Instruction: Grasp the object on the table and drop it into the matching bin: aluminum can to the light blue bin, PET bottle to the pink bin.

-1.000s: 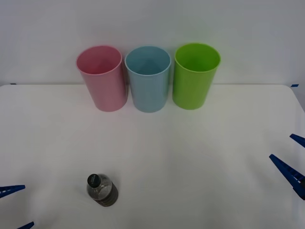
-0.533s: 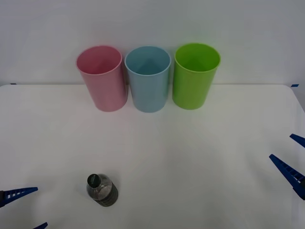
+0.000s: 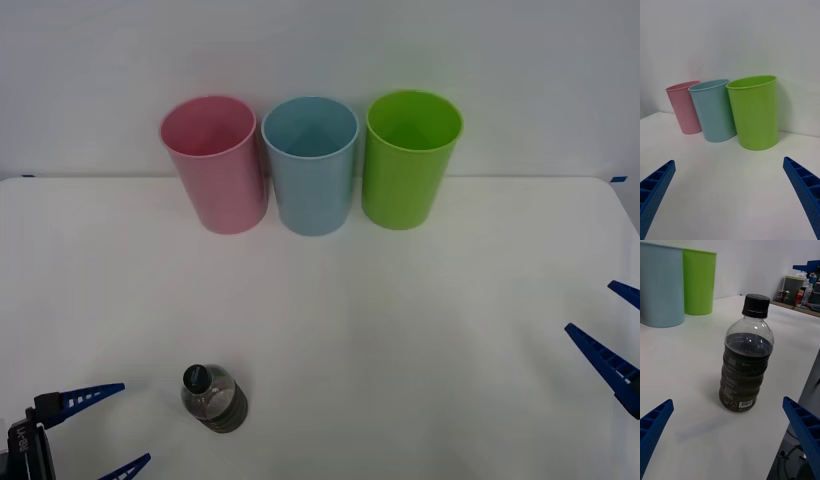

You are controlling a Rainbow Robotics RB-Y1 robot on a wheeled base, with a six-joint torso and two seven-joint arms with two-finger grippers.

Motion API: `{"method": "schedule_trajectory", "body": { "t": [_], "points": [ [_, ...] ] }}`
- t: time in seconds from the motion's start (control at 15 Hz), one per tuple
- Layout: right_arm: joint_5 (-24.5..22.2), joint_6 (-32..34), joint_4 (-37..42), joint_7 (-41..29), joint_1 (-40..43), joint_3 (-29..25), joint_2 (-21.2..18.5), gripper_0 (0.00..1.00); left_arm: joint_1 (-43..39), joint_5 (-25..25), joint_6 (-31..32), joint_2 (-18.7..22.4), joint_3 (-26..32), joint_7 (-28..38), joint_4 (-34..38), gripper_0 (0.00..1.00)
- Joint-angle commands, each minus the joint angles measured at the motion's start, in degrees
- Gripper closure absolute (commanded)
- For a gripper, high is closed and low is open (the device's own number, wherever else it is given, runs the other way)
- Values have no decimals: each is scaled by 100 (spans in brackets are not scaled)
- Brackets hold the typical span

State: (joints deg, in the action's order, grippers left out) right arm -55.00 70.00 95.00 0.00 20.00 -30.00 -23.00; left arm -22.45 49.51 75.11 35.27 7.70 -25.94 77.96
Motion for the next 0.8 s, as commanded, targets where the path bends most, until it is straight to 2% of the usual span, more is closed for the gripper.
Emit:
{"method": "schedule_trajectory", "body": {
  "t": [0.07, 0.8],
  "points": [
    [0, 0, 0, 0, 0, 0, 0, 0, 109, 208, -31, -170, -5, -16, 0, 0],
    [0, 0, 0, 0, 0, 0, 0, 0, 496, 946, -22, -943, -5, -86, 0, 0]
  ]
}}
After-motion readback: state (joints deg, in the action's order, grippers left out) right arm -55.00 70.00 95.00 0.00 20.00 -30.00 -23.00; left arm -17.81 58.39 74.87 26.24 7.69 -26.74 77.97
